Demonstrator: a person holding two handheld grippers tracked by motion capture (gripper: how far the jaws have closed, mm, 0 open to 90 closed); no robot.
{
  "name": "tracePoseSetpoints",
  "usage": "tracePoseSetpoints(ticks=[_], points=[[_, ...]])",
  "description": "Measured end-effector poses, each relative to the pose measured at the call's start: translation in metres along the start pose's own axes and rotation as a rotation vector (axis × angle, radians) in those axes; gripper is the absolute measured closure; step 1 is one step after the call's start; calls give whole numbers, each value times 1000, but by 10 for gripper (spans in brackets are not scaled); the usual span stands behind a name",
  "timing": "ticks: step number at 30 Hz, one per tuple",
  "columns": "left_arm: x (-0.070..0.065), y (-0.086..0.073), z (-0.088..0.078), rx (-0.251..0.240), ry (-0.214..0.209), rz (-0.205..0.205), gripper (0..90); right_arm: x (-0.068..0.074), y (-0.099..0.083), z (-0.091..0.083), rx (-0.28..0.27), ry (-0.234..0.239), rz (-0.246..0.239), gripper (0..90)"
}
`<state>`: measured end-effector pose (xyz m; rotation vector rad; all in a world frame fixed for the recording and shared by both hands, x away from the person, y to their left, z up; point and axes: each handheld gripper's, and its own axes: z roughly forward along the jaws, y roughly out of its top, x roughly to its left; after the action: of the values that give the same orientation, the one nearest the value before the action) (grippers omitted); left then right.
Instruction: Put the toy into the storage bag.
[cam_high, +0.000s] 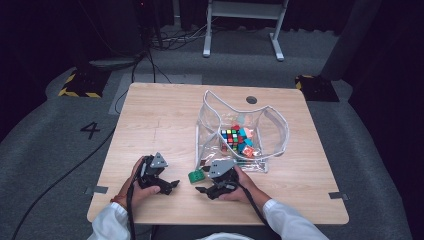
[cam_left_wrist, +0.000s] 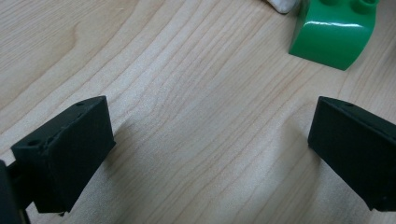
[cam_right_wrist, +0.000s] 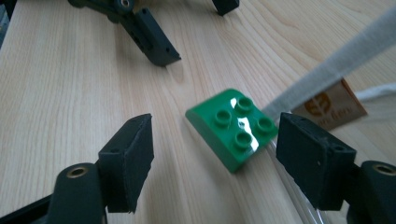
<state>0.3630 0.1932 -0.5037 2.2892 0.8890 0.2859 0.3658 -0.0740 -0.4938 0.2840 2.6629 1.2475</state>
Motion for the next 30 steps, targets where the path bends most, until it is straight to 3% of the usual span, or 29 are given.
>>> tracePoseSetpoints(ticks=[4, 9, 12, 14, 18, 21, 23, 26, 30], points=[[0, 0, 0, 0, -1, 0, 3, -1, 6, 7, 7, -1, -16, 276], [0, 0, 0, 0, -1, 0, 3, -2, 18, 18, 33, -10, -80, 285], [0, 0, 0, 0, -2, -1, 3, 0, 21, 20, 38, 1, -75, 282], [0, 0, 0, 0, -1, -1, 3, 0, 22, 22, 45, -3, -99, 283], [0, 0, 0, 0, -1, -1, 3, -3, 25, 29, 77, 33, -122, 284], [0, 0, 0, 0, -1, -1, 3, -2, 25, 31, 103, 42, -127, 298], [0, 0, 0, -1, -2, -1, 4, -4, 23, 29, 118, 61, -90, 356], [0, 0, 0, 0, -2, 1, 4, -7, 21, 25, 127, 82, -81, 376], [0, 0, 0, 0, -2, 0, 4, -4, 12, 16, 112, 114, -68, 504]])
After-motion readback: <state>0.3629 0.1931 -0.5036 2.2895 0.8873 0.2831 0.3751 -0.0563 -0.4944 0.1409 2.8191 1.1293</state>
